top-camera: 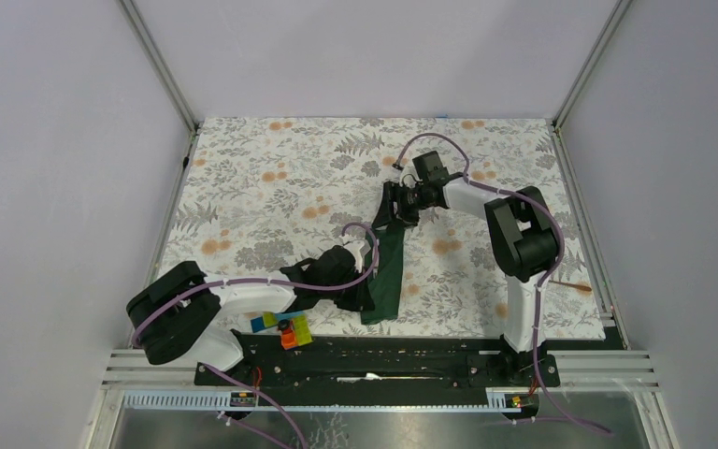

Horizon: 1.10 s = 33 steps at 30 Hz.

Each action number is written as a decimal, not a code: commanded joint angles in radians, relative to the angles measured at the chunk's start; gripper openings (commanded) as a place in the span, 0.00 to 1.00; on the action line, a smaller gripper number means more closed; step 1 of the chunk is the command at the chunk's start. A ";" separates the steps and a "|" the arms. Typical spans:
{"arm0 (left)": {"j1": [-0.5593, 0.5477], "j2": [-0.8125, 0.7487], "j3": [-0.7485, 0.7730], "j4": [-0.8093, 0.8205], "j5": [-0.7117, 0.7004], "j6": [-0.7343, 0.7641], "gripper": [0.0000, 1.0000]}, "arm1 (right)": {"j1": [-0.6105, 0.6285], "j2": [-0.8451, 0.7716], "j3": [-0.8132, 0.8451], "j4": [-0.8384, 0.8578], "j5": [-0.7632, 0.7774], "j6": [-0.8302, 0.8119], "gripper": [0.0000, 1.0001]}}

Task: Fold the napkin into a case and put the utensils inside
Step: Insert the knife into the folded napkin, then pick up the spoon from the corner of the board.

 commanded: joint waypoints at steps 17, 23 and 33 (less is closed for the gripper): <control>0.005 -0.086 0.148 -0.210 0.047 0.082 0.36 | -0.010 -0.140 0.100 -0.261 0.205 -0.097 0.65; 0.101 -0.192 0.357 -0.357 0.194 0.111 0.72 | -0.011 -0.394 0.104 -0.412 0.626 -0.304 0.68; 0.038 -0.278 0.569 -0.589 -0.051 0.305 0.90 | -0.130 -0.449 -0.091 -0.576 1.115 -0.928 0.75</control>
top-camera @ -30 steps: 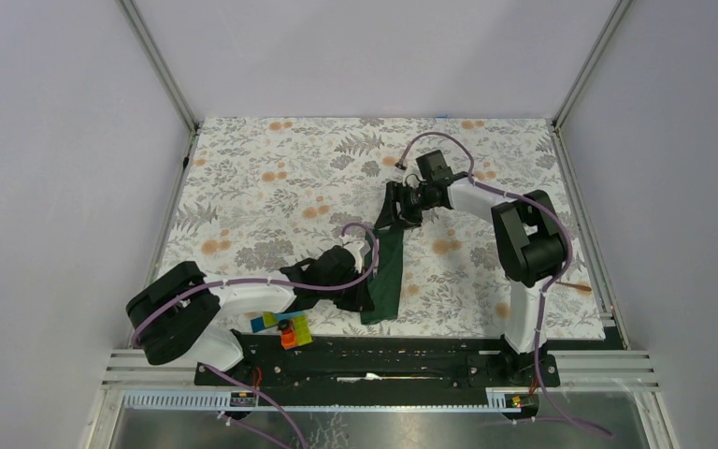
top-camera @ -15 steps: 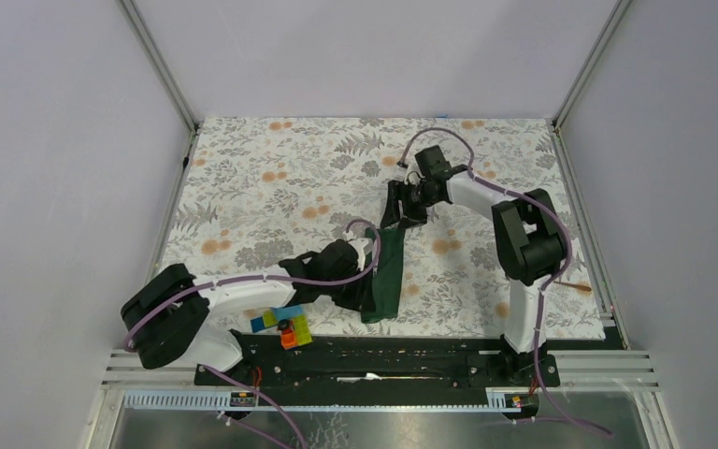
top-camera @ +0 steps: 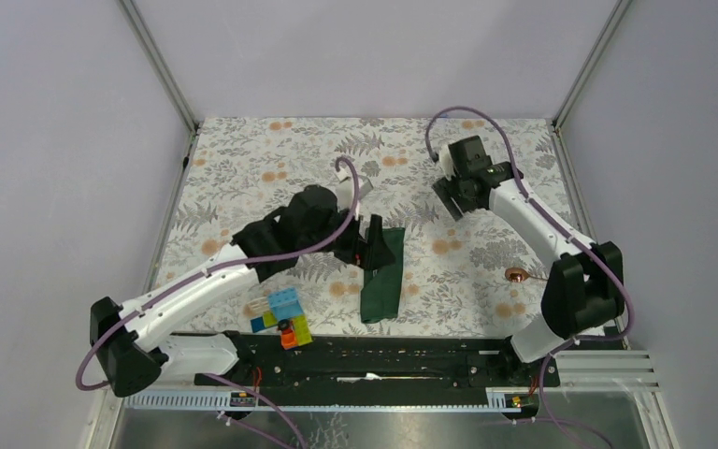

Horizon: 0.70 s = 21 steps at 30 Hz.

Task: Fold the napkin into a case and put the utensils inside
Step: Pick up the spoon from the corner of the board.

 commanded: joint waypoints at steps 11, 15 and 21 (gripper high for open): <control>-0.199 -0.171 -0.022 -0.113 -0.424 0.146 0.97 | -0.292 -0.004 -0.281 -0.206 0.244 -0.623 0.71; -0.225 -0.186 -0.040 -0.114 -0.442 0.149 0.98 | -0.314 -0.007 -0.296 -0.252 0.070 -0.719 0.64; -0.262 -0.191 -0.040 -0.120 -0.492 0.156 0.99 | -0.430 -0.025 -0.368 -0.318 -0.022 -0.819 0.58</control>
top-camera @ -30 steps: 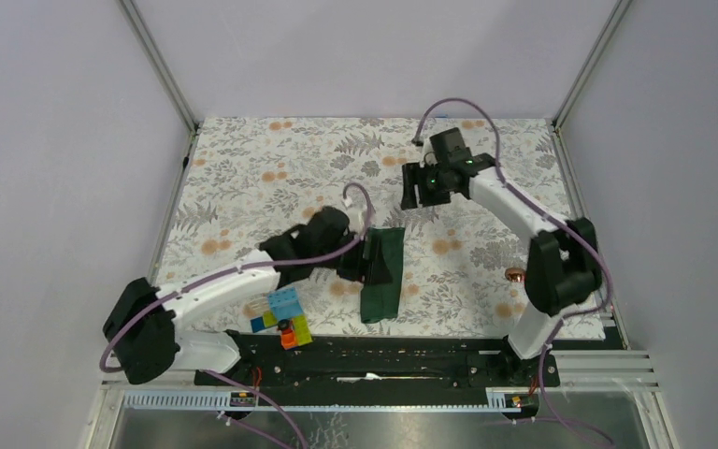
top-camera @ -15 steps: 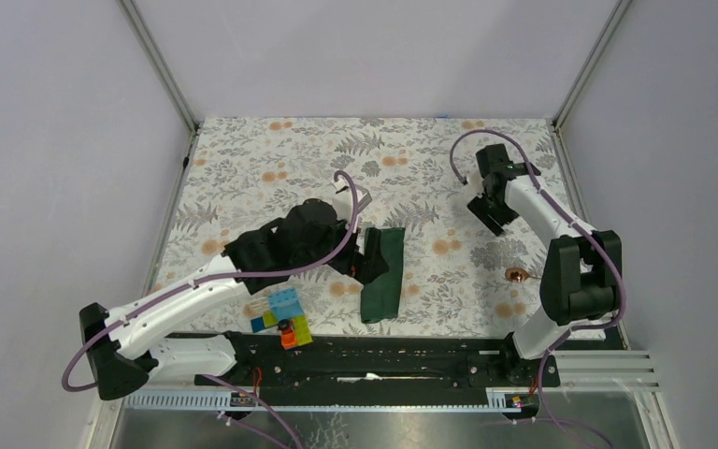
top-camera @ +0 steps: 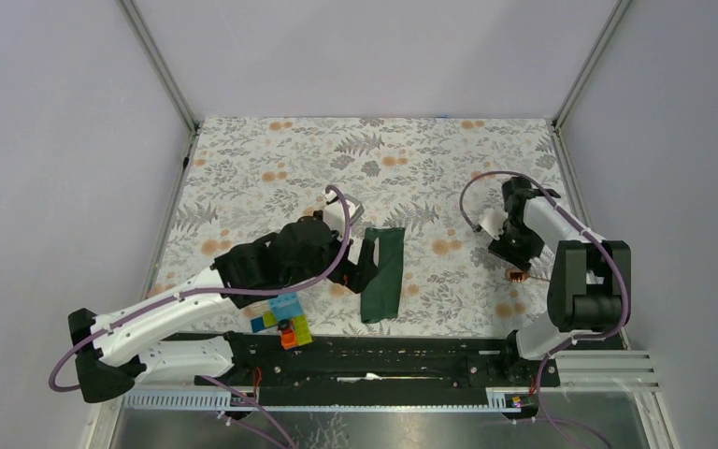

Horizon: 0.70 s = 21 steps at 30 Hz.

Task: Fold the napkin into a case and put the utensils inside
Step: Pick up the spoon from the corner of the board.

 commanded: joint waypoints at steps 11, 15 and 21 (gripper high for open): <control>-0.029 0.012 0.001 0.001 -0.114 0.020 0.99 | -0.180 -0.121 -0.130 0.011 -0.193 -0.245 0.62; -0.017 0.022 0.001 -0.002 -0.117 0.016 0.99 | -0.182 -0.111 -0.186 0.077 -0.187 -0.262 0.61; -0.009 0.036 -0.003 -0.002 -0.117 0.013 0.99 | -0.183 -0.125 -0.265 0.209 -0.205 -0.249 0.62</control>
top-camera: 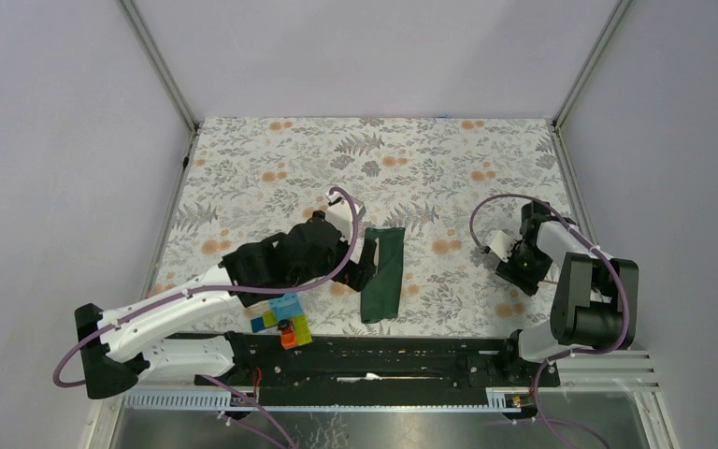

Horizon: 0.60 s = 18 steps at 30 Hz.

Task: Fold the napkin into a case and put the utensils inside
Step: Pick up the spoon from the corner of the board.

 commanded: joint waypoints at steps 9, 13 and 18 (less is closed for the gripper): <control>0.012 0.016 -0.009 0.021 -0.025 0.000 0.98 | -0.006 0.034 -0.042 0.164 -0.080 -0.040 0.44; 0.019 0.015 -0.009 0.021 -0.027 0.000 0.98 | -0.006 0.057 -0.009 0.173 -0.141 -0.019 0.32; 0.019 0.017 -0.006 0.020 -0.026 0.001 0.99 | 0.004 0.049 0.010 0.177 -0.199 0.006 0.15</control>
